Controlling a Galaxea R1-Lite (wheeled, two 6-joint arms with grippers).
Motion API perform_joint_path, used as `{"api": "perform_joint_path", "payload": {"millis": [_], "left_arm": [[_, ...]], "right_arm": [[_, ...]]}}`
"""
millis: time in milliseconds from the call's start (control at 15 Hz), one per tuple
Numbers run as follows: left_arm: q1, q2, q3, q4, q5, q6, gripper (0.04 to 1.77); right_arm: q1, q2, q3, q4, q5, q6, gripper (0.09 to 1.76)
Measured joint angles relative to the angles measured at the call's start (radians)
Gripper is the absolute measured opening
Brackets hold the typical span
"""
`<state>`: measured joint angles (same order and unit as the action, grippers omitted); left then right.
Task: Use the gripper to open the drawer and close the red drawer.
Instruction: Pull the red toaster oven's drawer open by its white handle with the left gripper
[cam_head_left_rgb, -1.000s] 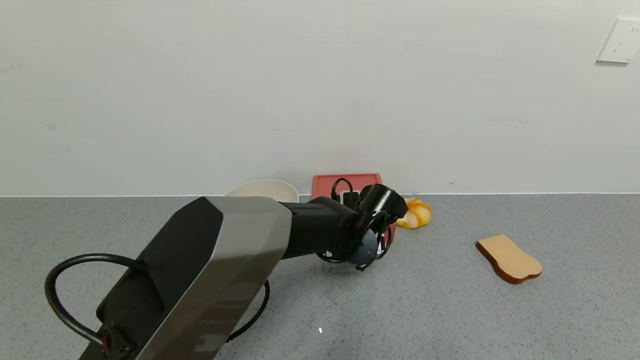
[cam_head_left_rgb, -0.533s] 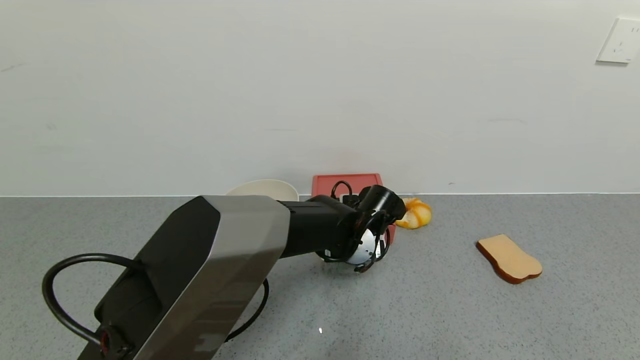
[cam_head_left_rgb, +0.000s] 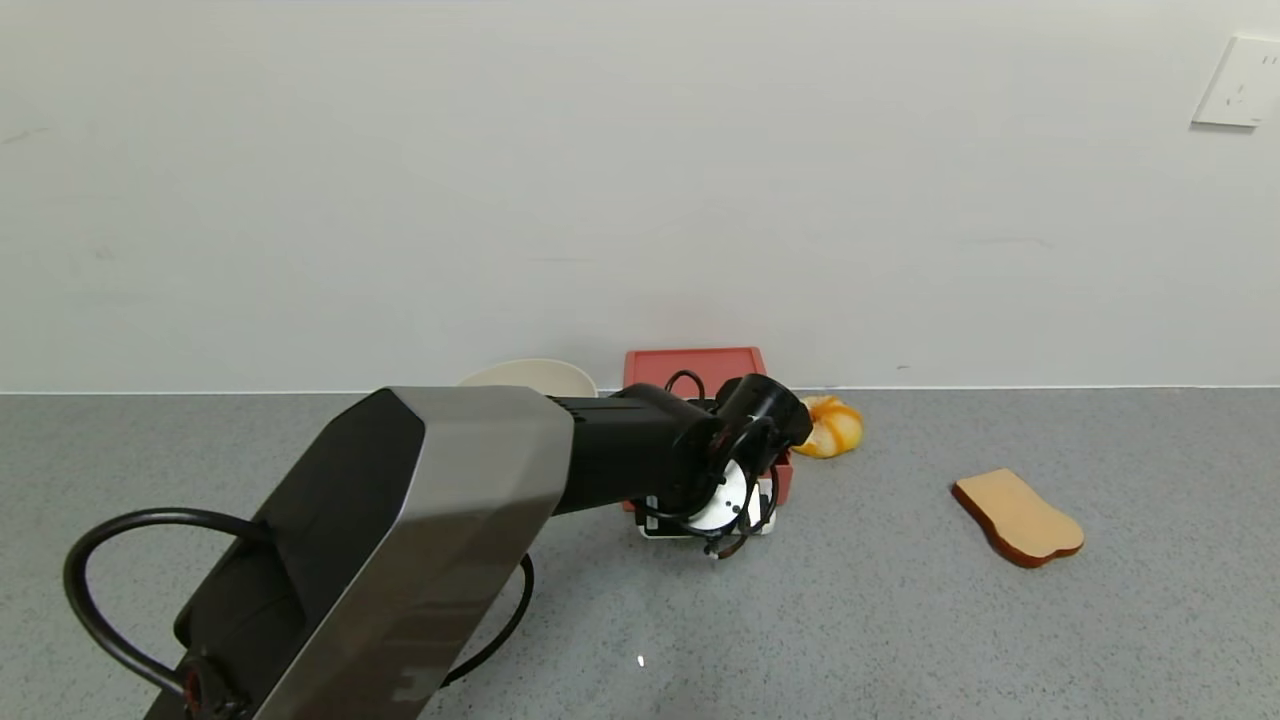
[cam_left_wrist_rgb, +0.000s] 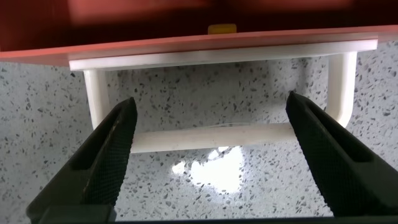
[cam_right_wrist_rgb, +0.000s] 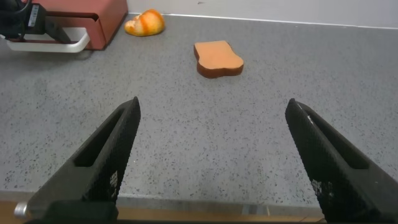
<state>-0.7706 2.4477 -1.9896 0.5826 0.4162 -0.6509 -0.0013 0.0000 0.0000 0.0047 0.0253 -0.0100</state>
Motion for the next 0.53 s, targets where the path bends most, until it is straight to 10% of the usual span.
{"api": "perform_joint_path", "payload": {"millis": [533], "left_arm": [[-0.024,-0.005,0.002,0.091,-0.017,-0.071,1.72]], "right_arm": [[-0.001,0.0,0.0,0.0,0.0,0.0,1.71]]}}
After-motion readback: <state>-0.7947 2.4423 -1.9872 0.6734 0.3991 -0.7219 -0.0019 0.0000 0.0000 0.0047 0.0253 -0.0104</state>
